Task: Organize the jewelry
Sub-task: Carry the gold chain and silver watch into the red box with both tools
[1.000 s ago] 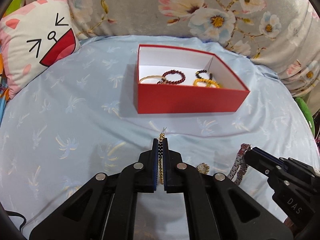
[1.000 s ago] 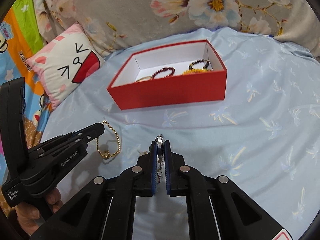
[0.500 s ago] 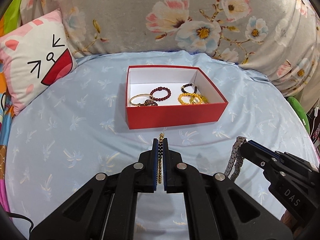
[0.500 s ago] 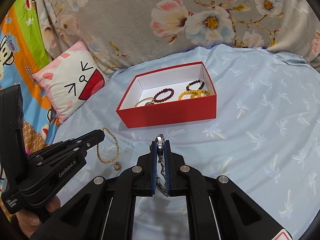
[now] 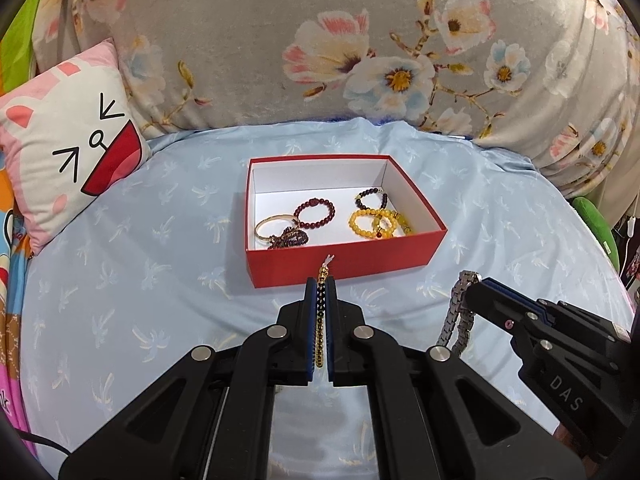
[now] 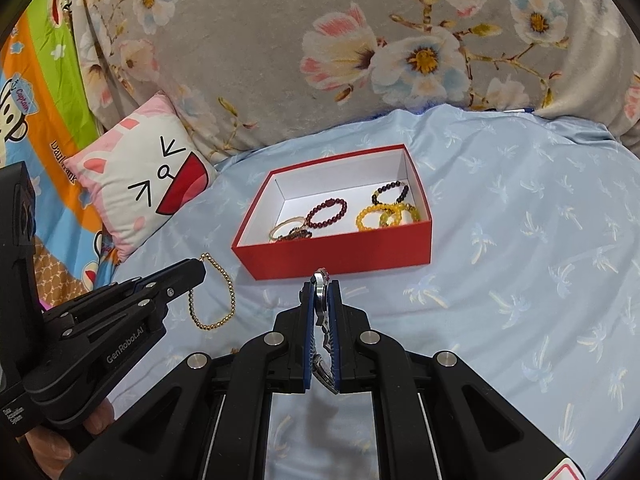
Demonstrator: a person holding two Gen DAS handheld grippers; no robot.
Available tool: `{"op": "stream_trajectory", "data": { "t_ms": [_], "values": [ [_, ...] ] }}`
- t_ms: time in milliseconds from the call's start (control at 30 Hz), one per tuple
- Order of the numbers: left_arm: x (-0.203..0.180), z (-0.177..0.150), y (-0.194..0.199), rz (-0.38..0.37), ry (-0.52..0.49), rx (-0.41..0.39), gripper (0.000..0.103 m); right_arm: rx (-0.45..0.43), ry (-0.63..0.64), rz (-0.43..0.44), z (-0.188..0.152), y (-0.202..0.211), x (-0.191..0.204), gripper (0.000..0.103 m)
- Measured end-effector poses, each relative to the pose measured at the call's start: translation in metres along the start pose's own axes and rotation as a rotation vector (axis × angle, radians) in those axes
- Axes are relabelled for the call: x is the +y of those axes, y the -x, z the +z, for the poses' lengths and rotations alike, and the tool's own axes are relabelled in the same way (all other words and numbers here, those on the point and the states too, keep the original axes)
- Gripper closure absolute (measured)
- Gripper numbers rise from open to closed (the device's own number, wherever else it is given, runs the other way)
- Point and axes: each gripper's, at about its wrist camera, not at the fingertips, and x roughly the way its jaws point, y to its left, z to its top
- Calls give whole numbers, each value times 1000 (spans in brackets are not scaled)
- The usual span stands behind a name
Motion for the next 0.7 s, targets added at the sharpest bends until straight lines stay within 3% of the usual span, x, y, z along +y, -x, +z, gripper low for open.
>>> {"op": "stream_trajectory", "data": {
  "t_ms": [700],
  "values": [
    [-6,65,-55,50,-32,-26,100,-21,-15,-30,81,-54,-22,96]
  ]
}}
